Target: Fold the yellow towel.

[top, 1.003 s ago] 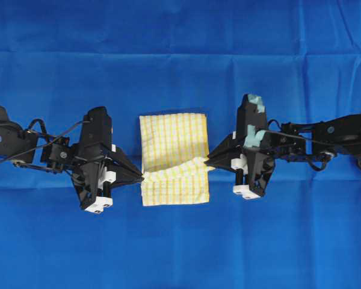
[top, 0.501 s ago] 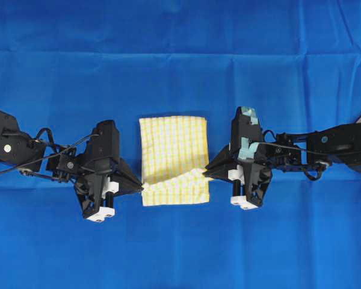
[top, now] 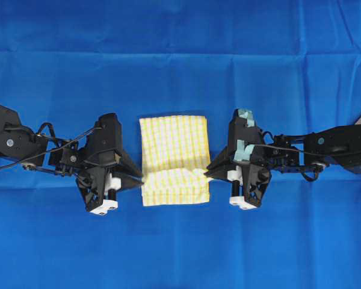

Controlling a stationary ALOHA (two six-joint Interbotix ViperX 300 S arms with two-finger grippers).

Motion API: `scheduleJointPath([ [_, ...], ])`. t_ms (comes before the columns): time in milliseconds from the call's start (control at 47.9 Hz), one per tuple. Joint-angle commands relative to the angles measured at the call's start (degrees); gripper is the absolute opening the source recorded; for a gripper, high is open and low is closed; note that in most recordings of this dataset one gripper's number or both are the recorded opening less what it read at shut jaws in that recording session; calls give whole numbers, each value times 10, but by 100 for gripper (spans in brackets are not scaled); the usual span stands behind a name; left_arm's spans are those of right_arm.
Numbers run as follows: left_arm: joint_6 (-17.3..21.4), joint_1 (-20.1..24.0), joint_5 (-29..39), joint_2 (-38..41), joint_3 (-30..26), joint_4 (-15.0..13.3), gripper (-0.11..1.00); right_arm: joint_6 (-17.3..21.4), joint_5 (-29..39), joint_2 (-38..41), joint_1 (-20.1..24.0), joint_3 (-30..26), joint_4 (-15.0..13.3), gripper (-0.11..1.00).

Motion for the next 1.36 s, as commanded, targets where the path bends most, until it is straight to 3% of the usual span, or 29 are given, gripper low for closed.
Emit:
scheduleJointPath([
  [0, 2, 3, 3, -8, -7, 1, 38, -4, -4, -6, 8, -13, -1, 10],
  [125, 4, 3, 14, -32, -9, 3, 66, -8, -2, -17, 15, -19, -9, 46],
  [209, 5, 3, 34, -65, -9, 4, 67, -8, 4, -39, 15, -21, -19, 71],
  [251, 9, 3, 47, -89, -7, 4, 66, -8, 7, -52, 15, -19, -24, 77],
  [543, 40, -1, 85, -228, 28, 5, 66, -25, 50, -178, 11, -5, -74, 71],
  [856, 91, -1, 86, -407, 112, 5, 66, -76, 120, -353, -26, 59, -81, 71],
  [1149, 207, 0, 105, -566, 171, 6, 66, -102, 203, -529, -62, 119, -109, 70],
  [1337, 217, 11, 105, -642, 219, 6, 65, -103, 222, -613, -80, 166, -131, 70],
])
